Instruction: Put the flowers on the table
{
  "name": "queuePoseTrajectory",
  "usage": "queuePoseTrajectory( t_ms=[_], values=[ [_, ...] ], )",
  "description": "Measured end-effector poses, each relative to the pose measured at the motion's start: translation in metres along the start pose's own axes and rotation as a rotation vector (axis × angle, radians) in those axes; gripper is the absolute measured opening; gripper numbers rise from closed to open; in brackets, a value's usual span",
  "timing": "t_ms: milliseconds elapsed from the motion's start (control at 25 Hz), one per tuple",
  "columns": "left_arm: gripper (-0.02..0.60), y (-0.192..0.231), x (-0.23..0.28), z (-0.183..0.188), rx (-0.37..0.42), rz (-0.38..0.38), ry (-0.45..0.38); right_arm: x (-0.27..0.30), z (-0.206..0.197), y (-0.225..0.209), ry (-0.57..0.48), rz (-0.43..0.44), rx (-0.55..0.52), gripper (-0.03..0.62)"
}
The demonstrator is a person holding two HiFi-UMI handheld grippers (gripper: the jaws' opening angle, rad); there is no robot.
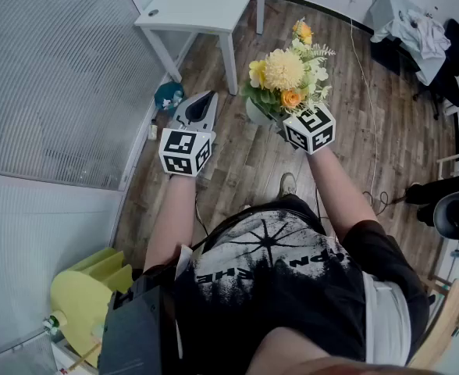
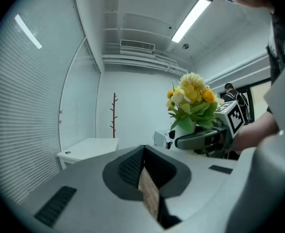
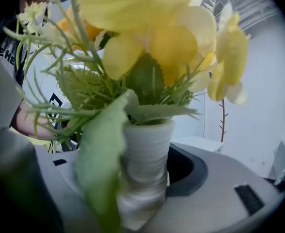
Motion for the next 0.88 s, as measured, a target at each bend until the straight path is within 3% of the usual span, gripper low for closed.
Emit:
queuePoseTrajectory(
  t_ms=[880],
  values=[
    [0.012, 0.0066, -0.0021, -0.0088, -0.024, 0.003, 0.014, 0.0026, -0.0021, 0.0039, 0.009, -0.007, 0.007, 0.256]
  ],
)
Point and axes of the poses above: the fingertips, and each gripper's own axes: x forward along the fingers, y to its left, z out of its top, the point moved 6 cm from there along -x, backward along the fingers, and after that the axes turned 7 degrees about -z, right-handed, at the moved point
